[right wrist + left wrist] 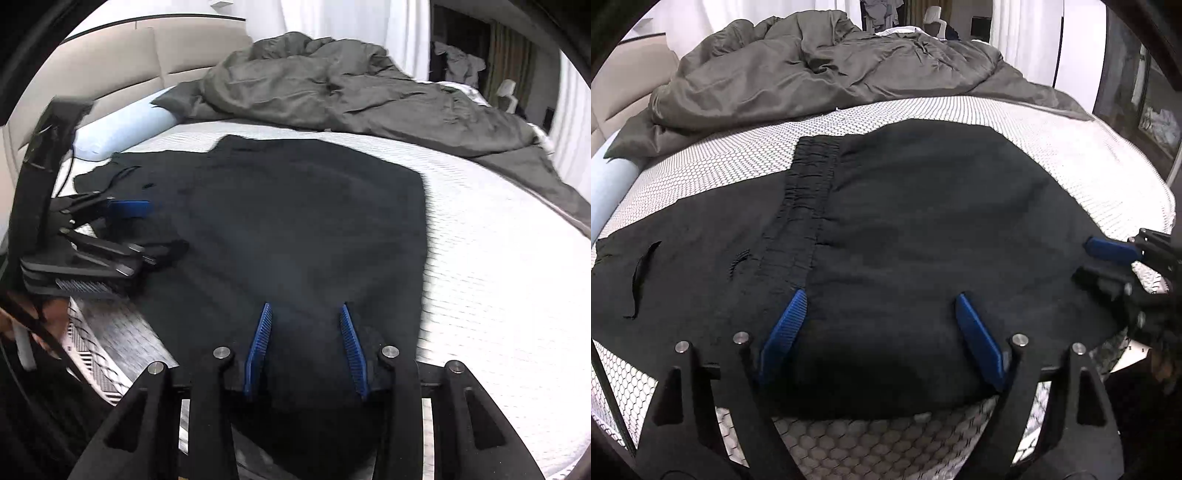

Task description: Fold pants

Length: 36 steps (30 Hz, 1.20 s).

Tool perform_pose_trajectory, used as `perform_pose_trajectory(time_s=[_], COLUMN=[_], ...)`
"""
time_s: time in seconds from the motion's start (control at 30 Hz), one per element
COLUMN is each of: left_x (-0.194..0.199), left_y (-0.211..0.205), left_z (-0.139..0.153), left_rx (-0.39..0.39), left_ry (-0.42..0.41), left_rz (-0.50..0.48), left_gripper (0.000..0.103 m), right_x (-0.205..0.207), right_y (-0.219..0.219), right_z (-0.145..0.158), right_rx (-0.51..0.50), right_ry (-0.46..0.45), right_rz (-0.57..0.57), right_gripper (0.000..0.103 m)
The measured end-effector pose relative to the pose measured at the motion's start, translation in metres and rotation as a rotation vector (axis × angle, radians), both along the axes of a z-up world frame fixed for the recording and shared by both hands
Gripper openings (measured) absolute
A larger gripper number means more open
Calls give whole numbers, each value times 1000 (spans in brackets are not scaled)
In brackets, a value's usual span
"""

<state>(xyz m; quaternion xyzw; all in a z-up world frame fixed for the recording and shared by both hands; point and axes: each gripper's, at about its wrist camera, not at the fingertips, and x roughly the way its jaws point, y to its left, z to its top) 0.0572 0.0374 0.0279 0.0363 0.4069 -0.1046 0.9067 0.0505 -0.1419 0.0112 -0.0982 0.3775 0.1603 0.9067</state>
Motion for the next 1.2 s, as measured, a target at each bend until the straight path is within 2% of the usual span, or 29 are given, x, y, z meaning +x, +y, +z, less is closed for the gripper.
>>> perform_pose_trajectory(time_s=[0.07, 0.1, 0.17, 0.23, 0.33, 0.43, 0.5, 0.53, 0.6, 0.7, 0.77, 0.83, 0.9, 1.03, 1.1, 1.13, 1.17, 1.2], left_x=[-2, -4, -5, -4, 0, 5, 12, 14, 17, 6, -14, -36, -53, -53, -38, -34, -29, -23], left_y=[9, 14, 27, 39, 50, 47, 45, 49, 64, 103, 141, 183, 227, 299, 325, 333, 340, 345], left_z=[2, 3, 7, 10, 12, 9, 2, -1, 0, 8, 16, 24, 26, 4, -19, -26, -31, -31], left_rx=[27, 25, -8, -44, -82, -54, -3, 4, -22, -111, -207, -322, -433, -624, -687, -709, -726, -715], left_ry=[-7, -10, -24, -34, -51, -49, -27, -17, -3, -4, -28, -76, -117, -70, 3, -1, -21, -33], left_rz=[56, 76, 122, 167, 222, 226, 220, 230, 273, 378, 468, 578, 704, 886, 933, 944, 951, 968], left_gripper=[82, 82, 82, 82, 82, 82, 89, 94, 94, 94, 94, 94, 94, 91, 82, 77, 76, 73], right_x=[2, 6, 7, 4, 0, 5, 4, 4, -1, 0, 2, 0, -3, -1, -2, -3, -3, -4], right_y=[-20, -31, -51, -58, -48, -16, -2, 4, 11, 5, 2, 5, 9, 11, 11, 11, 11, 10], right_z=[0, 0, 5, 15, 22, 10, -4, -10, -11, -8, -5, -2, 5, 9, 9, 9, 9, 8], right_rx=[7, 19, 115, 188, 214, 158, 86, 42, -20, 8, 47, 64, 79, 95, 90, 86, 82, 81], right_ry=[6, 17, 39, 15, -14, 31, 70, 66, 27, 36, 41, 29, 1, -2, -1, -4, -6, -5], right_rz=[-66, -105, -155, -155, -96, -1, 11, 12, 33, 14, -7, -8, -4, 16, 23, 27, 30, 32], right_gripper=[39, 43, 45, 45, 47, 48, 48, 49, 50, 55, 57, 66, 68, 71, 71, 71, 71, 71])
